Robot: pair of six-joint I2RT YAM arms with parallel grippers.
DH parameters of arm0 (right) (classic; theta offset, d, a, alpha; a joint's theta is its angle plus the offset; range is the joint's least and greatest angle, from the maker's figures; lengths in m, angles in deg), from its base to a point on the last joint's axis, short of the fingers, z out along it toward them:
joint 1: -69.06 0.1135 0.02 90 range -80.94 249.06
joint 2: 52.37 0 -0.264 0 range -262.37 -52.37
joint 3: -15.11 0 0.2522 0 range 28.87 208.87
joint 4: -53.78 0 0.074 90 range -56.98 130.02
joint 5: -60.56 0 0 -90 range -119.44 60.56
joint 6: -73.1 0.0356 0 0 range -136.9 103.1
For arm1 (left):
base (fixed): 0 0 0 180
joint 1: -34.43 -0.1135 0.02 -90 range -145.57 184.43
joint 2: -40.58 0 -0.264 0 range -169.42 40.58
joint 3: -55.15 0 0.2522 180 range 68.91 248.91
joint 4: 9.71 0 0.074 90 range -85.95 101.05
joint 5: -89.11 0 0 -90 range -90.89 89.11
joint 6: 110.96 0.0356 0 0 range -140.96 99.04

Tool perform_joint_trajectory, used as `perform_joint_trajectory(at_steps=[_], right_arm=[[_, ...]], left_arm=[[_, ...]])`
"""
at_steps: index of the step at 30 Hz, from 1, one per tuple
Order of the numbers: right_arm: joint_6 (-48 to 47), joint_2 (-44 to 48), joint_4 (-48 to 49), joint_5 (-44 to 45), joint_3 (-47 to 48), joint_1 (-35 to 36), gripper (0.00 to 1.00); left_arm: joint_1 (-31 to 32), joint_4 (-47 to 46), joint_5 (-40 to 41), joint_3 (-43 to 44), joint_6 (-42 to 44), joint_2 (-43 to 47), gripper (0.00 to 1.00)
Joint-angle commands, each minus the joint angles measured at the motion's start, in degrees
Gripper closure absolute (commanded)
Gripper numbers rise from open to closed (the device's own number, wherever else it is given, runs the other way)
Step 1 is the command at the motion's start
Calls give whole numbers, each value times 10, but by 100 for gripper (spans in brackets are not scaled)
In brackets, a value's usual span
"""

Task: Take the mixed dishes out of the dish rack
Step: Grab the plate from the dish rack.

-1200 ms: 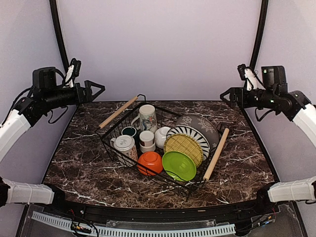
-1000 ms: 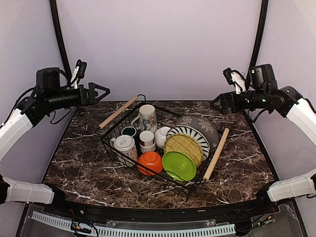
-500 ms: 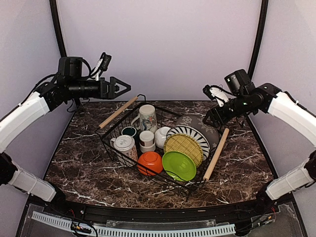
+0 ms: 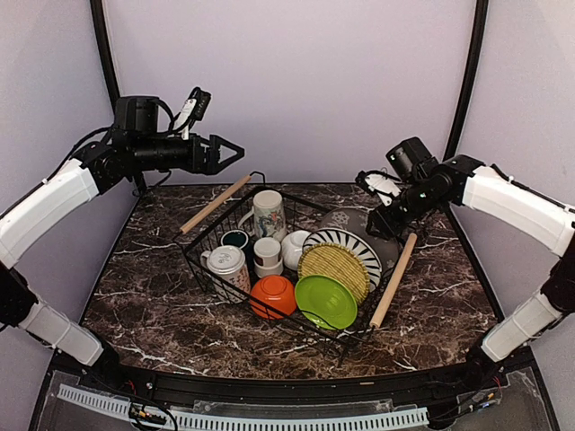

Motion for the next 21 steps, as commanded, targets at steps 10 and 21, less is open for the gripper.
perform_joint_trajectory(at_steps=[10,21], right_arm=[[-50,-75,-6,106,38,48,65],[-69,-79,-6,89,52,49,88]], left_arm=[[3,-15,98,-103,76,70,1],[3,-11,98,-105,77,69,1]])
